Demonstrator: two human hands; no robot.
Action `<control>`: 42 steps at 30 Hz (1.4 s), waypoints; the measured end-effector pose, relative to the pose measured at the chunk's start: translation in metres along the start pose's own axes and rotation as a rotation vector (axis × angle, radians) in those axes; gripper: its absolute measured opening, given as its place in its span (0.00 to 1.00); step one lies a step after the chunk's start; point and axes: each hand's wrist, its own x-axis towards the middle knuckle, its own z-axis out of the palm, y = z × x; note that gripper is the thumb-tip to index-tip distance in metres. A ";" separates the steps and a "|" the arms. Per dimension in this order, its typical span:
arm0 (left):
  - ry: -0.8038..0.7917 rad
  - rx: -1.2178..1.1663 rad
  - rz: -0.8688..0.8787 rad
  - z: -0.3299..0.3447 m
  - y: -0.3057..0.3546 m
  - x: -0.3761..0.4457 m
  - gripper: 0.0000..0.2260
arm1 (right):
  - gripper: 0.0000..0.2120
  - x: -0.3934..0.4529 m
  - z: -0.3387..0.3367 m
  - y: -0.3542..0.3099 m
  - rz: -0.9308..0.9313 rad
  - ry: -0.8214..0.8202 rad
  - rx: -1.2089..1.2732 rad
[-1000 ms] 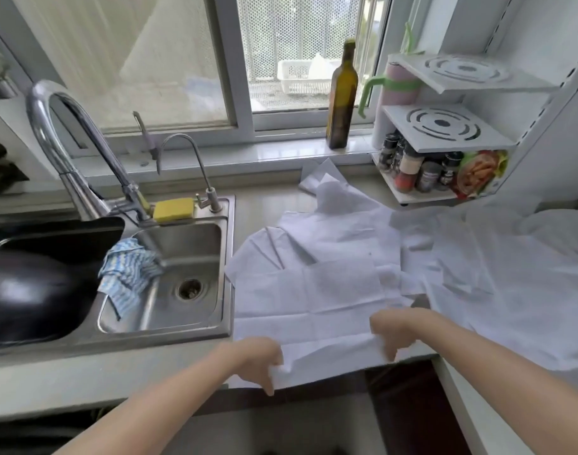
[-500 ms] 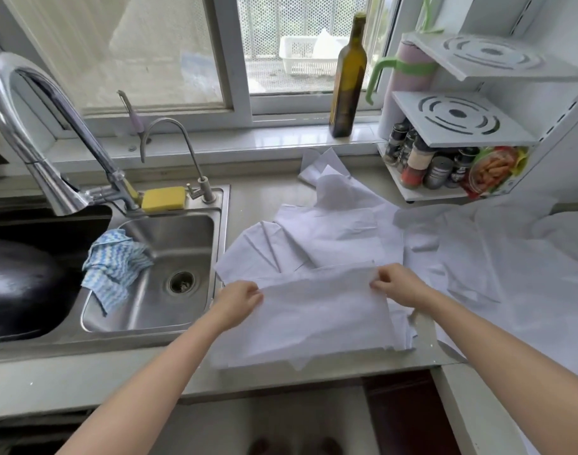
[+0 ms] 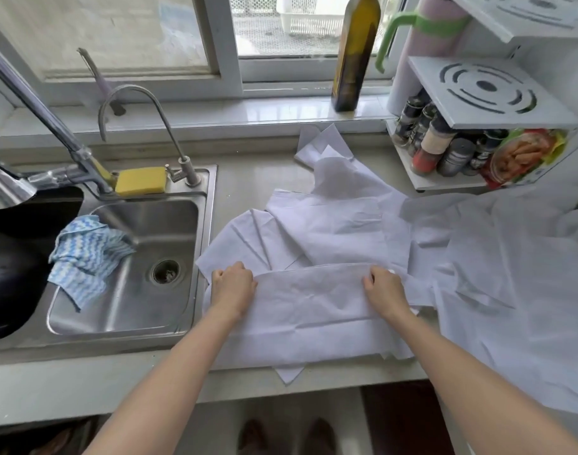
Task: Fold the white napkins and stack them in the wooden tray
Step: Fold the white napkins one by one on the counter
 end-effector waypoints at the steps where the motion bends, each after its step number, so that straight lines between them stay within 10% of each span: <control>1: -0.002 0.021 -0.001 -0.001 0.001 0.002 0.13 | 0.20 0.001 0.001 0.001 0.014 0.006 0.011; 17: 0.024 -0.032 -0.050 -0.004 0.000 0.006 0.08 | 0.05 0.001 0.010 0.004 0.035 0.074 0.000; 22: 0.413 -0.329 0.036 0.003 0.009 -0.039 0.13 | 0.13 -0.037 0.020 -0.018 -0.364 0.372 -0.134; 25: 0.483 -0.346 0.147 0.025 0.026 -0.075 0.14 | 0.18 -0.075 0.061 -0.029 -0.584 0.256 -0.166; 29: 0.223 -0.246 0.196 0.066 0.035 -0.100 0.20 | 0.26 -0.099 0.106 -0.016 -0.570 -0.075 -0.248; 42: -0.163 -0.084 0.100 0.063 0.006 -0.077 0.38 | 0.33 -0.068 0.052 0.052 -0.096 -0.043 -0.219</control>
